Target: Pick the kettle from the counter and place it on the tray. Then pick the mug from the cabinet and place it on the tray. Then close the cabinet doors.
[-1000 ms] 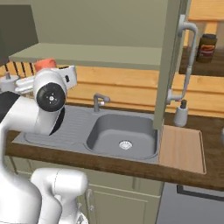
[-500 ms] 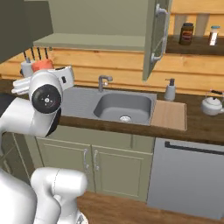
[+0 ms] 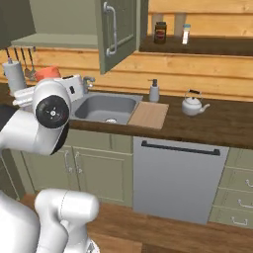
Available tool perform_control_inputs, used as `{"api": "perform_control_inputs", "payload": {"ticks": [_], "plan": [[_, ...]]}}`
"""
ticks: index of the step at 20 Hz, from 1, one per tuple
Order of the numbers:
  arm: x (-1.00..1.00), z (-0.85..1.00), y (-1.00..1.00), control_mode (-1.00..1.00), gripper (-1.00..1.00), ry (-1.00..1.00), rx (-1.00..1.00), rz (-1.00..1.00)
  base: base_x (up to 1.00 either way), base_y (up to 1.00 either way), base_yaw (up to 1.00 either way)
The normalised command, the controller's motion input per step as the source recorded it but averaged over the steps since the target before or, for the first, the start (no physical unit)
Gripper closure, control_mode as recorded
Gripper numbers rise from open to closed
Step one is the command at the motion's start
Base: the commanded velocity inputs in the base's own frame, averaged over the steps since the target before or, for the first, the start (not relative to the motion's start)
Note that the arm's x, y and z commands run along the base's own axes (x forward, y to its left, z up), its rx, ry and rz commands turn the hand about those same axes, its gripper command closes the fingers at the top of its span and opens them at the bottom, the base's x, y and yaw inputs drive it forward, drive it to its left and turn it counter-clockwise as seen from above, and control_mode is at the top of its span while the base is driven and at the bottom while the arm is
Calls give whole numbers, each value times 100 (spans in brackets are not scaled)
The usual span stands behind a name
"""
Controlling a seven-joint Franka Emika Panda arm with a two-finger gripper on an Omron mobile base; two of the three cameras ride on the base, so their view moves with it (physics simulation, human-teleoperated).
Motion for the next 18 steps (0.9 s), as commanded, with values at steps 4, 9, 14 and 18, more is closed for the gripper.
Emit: {"api": "perform_control_inputs", "payload": {"ticks": [4, 9, 14, 18], "plan": [[0, 0, 0, 100, 100, 0, 0, 0, 5, -83, 0], [0, 0, 0, 100, 100, 0, 0, 0, 27, -66, 0], [0, 0, 0, 100, 100, 0, 0, 0, 47, -36, 0], [0, 0, 0, 100, 100, 0, 0, 0, 65, -21, -1]]}}
